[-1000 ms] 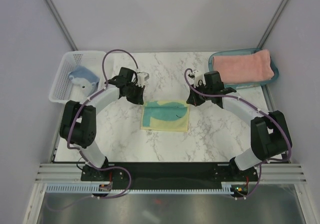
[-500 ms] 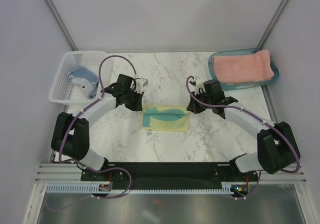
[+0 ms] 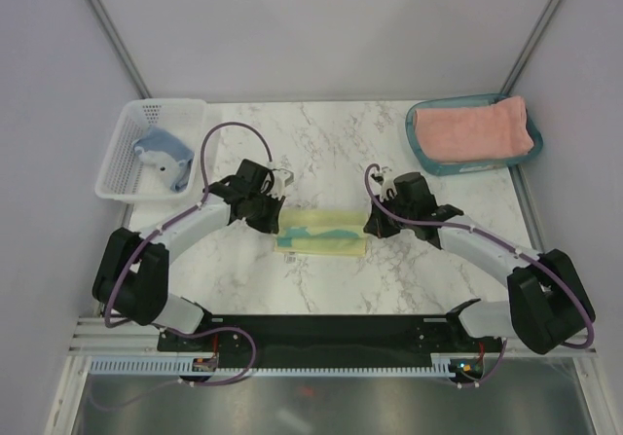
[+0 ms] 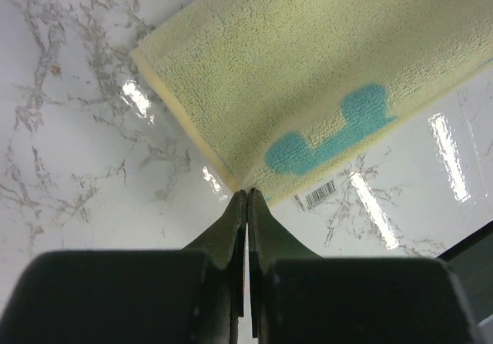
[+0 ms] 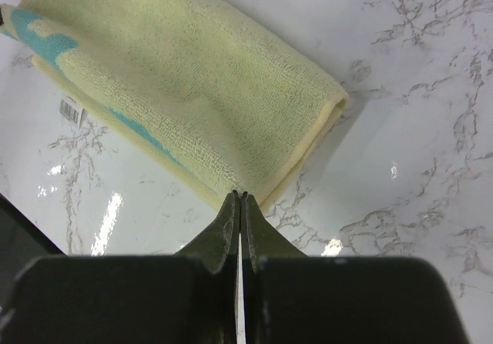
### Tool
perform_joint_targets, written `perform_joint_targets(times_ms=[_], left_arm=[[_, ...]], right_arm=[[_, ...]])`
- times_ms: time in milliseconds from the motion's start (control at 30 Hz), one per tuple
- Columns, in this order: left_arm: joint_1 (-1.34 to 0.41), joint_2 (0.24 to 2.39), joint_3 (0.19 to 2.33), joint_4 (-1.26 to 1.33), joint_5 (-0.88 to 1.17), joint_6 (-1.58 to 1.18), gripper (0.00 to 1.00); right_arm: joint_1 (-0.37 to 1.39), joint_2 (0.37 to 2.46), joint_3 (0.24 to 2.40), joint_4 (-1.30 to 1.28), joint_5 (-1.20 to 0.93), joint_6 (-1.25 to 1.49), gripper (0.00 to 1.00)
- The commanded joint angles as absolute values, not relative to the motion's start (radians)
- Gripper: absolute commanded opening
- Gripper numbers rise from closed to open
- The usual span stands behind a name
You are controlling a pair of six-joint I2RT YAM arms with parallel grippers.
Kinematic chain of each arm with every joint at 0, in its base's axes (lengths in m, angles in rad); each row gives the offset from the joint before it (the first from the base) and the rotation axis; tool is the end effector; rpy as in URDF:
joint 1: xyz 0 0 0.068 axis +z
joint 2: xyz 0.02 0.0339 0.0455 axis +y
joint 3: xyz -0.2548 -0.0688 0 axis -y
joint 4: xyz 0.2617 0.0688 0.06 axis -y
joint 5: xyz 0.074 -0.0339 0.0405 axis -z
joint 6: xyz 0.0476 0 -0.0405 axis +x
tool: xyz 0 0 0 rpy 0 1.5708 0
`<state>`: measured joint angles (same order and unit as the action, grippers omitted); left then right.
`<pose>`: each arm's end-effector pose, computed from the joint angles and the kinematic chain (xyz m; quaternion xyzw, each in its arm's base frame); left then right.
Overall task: Fold and stack the towels
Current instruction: Fold the towel
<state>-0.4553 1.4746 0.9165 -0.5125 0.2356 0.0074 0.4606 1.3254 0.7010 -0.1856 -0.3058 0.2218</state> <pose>0.2708 -0.1450 0.1739 0.2489 0.9299 -0.1656 0.2144 0.2515 0.1408 0.1699 -0.1655 0.9044 0.2561 0.2985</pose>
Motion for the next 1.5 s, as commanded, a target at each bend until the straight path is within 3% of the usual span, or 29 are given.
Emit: perform_joint_targets(times_ms=[0,500,700,800,900,933,1033,1167,1267,1467], left_arm=[[-0.456,1.42,0.916,-0.535,0.189,-0.034,0.02],[-0.468,1.456,0.933,-0.574,0.187,-0.061,0.02],[-0.486,1.52,0.962,-0.635,0.218,-0.083,0.08],[-0.5,1.54,0.968,-0.655,0.213,-0.094,0.15],[-0.509,1.545,0.973,-0.675,0.184,-0.109,0.21],[-0.512,1.54,0.973,-0.678,0.175,-0.113,0.26],[-0.514,1.513,0.988,-0.712,0.118,-0.136,0.44],[-0.518,1.483,1.025,-0.772,0.02,-0.189,0.61],[-0.518,1.468,1.058,-0.807,-0.066,-0.241,0.63],[-0.518,1.465,1.062,-0.678,0.19,-0.371,0.56]], right_arm=[[0.466,1.269,0.68,-0.141,-0.276,0.265,0.0],[0.506,1.265,0.597,-0.137,-0.238,0.316,0.0],[0.506,1.278,0.597,-0.153,-0.242,0.311,0.02],[0.506,1.266,0.595,-0.161,-0.245,0.316,0.04],[0.508,1.258,0.595,-0.178,-0.244,0.319,0.12],[0.508,1.253,0.603,-0.195,-0.244,0.324,0.2],[0.508,1.232,0.618,-0.238,-0.235,0.347,0.32],[0.508,1.178,0.644,-0.302,-0.219,0.379,0.38],[0.508,1.169,0.682,-0.354,-0.202,0.411,0.38],[0.509,1.232,0.767,-0.321,-0.252,0.485,0.3]])
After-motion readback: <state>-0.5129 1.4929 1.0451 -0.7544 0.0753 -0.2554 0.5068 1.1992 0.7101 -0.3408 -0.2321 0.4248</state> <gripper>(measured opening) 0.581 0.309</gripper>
